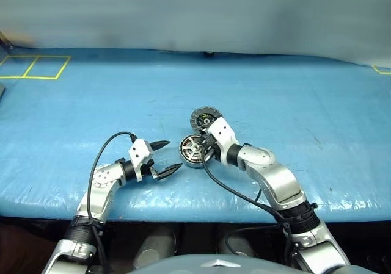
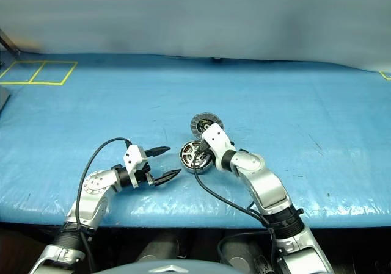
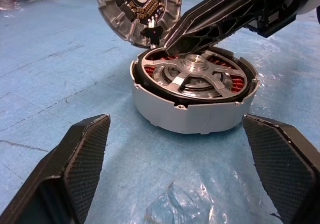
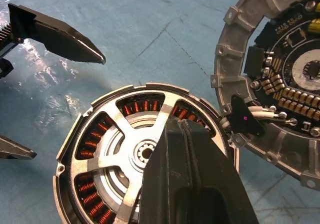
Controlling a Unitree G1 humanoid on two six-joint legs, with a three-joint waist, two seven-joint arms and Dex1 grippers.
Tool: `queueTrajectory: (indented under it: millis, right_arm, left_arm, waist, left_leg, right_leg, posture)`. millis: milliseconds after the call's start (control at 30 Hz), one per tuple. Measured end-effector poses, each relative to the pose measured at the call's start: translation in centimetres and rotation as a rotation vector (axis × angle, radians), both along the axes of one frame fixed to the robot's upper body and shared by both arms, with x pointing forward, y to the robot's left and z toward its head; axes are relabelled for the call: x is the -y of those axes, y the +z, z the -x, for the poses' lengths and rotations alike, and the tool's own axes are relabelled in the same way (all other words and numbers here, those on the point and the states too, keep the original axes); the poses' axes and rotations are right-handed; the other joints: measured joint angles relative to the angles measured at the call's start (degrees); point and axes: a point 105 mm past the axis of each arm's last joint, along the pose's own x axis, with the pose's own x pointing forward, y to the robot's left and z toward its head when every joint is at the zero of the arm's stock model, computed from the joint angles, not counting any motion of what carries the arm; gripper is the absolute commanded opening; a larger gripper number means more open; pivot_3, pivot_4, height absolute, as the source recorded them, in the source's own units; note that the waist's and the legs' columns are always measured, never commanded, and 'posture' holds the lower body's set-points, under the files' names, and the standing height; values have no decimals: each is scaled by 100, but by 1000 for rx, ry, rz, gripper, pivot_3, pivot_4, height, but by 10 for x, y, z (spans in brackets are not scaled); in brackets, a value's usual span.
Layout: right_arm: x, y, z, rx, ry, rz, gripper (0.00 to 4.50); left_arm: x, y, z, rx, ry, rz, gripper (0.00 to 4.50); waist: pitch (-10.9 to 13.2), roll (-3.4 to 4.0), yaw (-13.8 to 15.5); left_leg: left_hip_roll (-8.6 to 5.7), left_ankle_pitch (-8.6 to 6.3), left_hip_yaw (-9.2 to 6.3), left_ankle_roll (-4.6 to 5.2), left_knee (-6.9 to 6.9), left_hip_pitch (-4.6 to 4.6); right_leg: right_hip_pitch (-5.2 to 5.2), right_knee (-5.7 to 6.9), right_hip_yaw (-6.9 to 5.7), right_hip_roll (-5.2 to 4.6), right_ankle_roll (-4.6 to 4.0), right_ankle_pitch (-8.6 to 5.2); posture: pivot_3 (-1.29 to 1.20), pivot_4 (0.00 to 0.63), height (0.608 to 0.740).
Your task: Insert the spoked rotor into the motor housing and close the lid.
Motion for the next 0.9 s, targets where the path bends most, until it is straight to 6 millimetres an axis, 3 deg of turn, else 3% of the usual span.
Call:
queueTrajectory:
  millis: [700,900]
  right_arm:
    - [-6,-4,-3,69,11,118,20]
    - [-12,-1,-2,54,-10,32,20]
  left_arm:
    - [0,-2,1,-6,2,1,4500]
    - [-1,-2,2,-8,2,1,4500]
  waist:
    - [-8,-1,-8]
    - [-8,-1,-17]
  left_leg:
    - [1,0,0,-1,0,10]
    - [2,1,0,-1,-4,9]
  right_leg:
    - [7,4,0,2,0,0]
    - [4,5,1,5,-1,-1]
  posture:
    - [0,150,740]
    - [0,150,740]
